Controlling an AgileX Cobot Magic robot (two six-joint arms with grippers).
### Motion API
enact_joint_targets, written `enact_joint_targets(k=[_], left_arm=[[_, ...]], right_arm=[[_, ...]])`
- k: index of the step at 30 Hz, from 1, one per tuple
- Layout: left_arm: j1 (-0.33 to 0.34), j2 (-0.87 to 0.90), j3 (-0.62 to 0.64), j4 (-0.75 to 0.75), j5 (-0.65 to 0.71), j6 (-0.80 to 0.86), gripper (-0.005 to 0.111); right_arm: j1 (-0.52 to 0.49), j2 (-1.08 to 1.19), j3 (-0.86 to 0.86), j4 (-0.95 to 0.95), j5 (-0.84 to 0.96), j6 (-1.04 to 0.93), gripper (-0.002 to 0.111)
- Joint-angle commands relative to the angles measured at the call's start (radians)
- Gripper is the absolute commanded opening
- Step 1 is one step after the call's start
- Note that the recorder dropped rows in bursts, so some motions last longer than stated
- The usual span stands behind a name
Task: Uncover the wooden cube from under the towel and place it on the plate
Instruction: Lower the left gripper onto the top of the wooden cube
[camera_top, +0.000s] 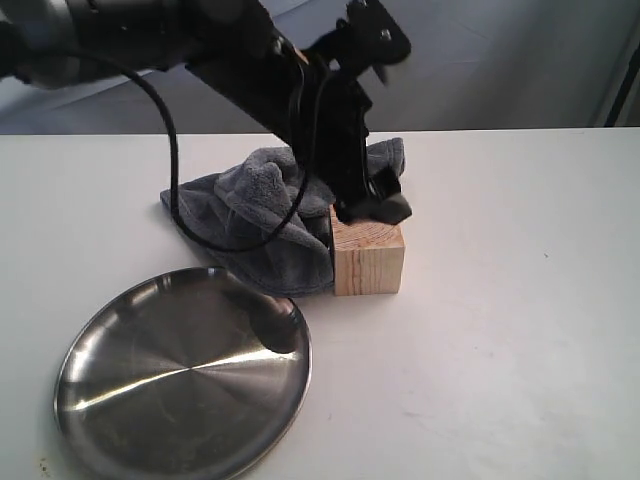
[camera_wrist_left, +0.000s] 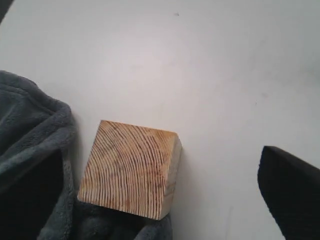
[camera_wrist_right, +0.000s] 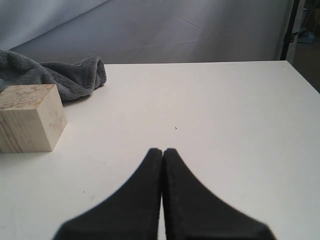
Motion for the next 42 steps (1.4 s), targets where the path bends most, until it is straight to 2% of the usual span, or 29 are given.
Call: enact_joint_targets(k=[1, 8, 16, 19, 23, 28, 30, 42], left_arm=[[-0.034, 0.057, -0.001, 0.107, -0.004, 0.051, 0.105], [-0.034, 0.131, -0.001, 0.124, -0.014, 0.058, 0.105], [-0.032, 0.169, -0.003, 0.132, -0.133, 0.057, 0.105], [-0.029, 0.186, -0.047, 0.147, -0.078, 0.06, 0.105], [-0.016, 0.246, -0.177, 0.155, 0.012, 0.048, 0.105], [-0.016, 0.352, -0.377, 0.204, 0.25, 0.025, 0.105], [-0.016, 0.381, -0.431, 0.25, 0.305, -0.001, 0.105], [0.032, 0.423, -0.466, 0.259, 0.261, 0.0, 0.105]], right_arm=[[0.0, -0.006, 0.003, 0.005, 0.012, 0.004, 0.003], [0.0, -0.006, 0.003, 0.005, 0.012, 0.004, 0.003], [0.0, -0.006, 0.003, 0.005, 0.012, 0.004, 0.003], [0.0, -0.006, 0.003, 0.005, 0.012, 0.004, 0.003], [0.0, -0.006, 0.003, 0.005, 0.012, 0.004, 0.003], [0.0, -0.006, 0.003, 0.005, 0.012, 0.004, 0.003], [0.0, -0.006, 0.003, 0.005, 0.012, 0.004, 0.003], [0.0, -0.006, 0.003, 0.005, 0.012, 0.004, 0.003]])
